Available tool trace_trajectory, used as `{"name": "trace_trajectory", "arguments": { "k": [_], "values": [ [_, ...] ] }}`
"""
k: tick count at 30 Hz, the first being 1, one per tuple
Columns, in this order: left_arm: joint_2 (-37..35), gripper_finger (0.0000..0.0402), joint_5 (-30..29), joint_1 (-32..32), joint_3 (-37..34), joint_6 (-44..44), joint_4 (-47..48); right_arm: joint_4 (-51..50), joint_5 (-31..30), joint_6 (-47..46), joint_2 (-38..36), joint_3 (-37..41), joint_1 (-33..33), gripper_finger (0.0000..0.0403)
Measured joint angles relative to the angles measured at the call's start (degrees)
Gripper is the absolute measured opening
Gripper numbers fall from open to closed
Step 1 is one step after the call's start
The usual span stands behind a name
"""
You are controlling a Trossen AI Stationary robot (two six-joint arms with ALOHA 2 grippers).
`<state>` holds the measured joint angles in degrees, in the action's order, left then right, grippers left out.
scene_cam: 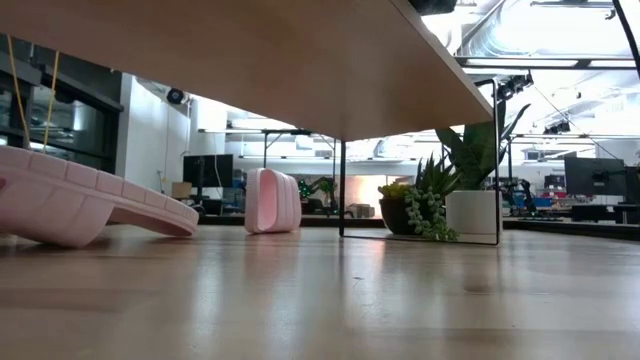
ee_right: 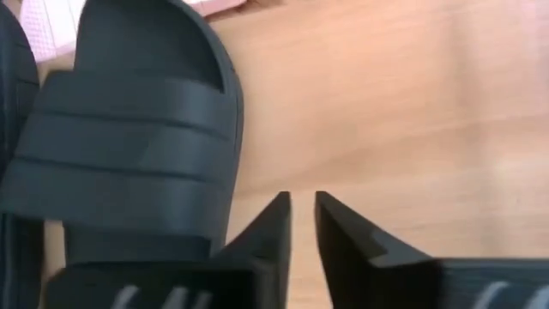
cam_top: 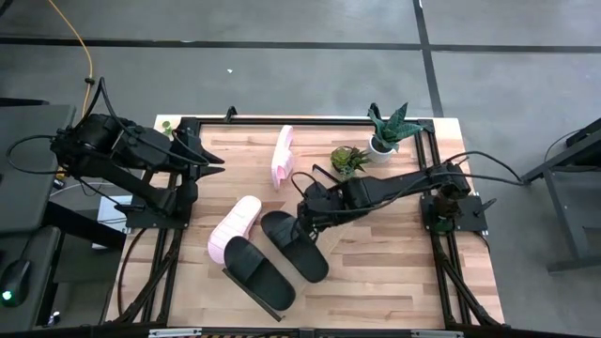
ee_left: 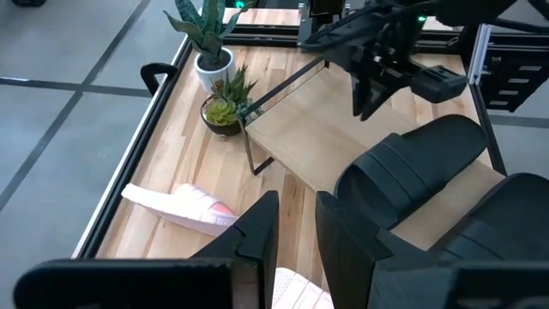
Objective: Pick and place slides into the shelf
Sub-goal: Put the black slide on the shelf
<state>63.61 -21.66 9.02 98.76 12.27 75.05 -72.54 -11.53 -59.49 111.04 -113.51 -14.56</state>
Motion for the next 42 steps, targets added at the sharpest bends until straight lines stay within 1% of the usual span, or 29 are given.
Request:
{"name": "trace_trajectory", "arguments": {
  "k": [2,4,8,14,19,26,29,33,37,39,42],
  "values": [
    [0.0,0.0069,0.01,0.0,0.0,0.02,0.0,0.51,0.64,0.45,0.0,0.0,0.64,0.0014],
    [0.0,0.0069,-0.01,0.0,0.0,0.02,0.0,0.49,1.02,0.95,0.02,0.0,1.03,0.0004],
    [0.0,0.0069,0.01,0.0,0.0,0.02,0.04,0.84,2.0,1.49,0.07,0.0,1.21,0.0008],
    [0.0,0.0069,0.0,0.0,0.0,0.02,0.06,2.93,6.08,2.79,2.56,0.0,1.19,0.0001],
    [0.0,0.0069,0.01,0.0,0.0,0.02,0.15,6.51,6.05,2.96,4.05,0.02,1.19,0.0001],
    [0.0,0.0069,0.01,0.0,0.0,-0.44,0.24,12.87,7.02,4.94,4.22,0.02,1.46,0.0],
    [0.0,0.0069,0.01,0.01,0.0,-0.44,0.26,12.85,7.5,5.34,4.22,0.02,1.8,0.0],
    [0.0,0.0069,0.01,0.0,0.0,-0.44,0.57,8.98,6.12,1.44,4.22,0.02,1.82,0.0],
    [0.0,0.0069,0.01,0.0,0.0,-0.44,1.54,8.25,9.14,1.5,4.22,0.02,1.19,0.0],
    [0.0,0.0069,0.01,0.0,0.0,-0.44,1.68,9.07,9.36,1.52,4.22,0.02,0.93,0.0],
    [0.0,0.0069,0.01,0.0,0.0,-0.44,1.66,11.76,11.27,3.2,4.22,0.02,0.96,0.0]
  ]
}}
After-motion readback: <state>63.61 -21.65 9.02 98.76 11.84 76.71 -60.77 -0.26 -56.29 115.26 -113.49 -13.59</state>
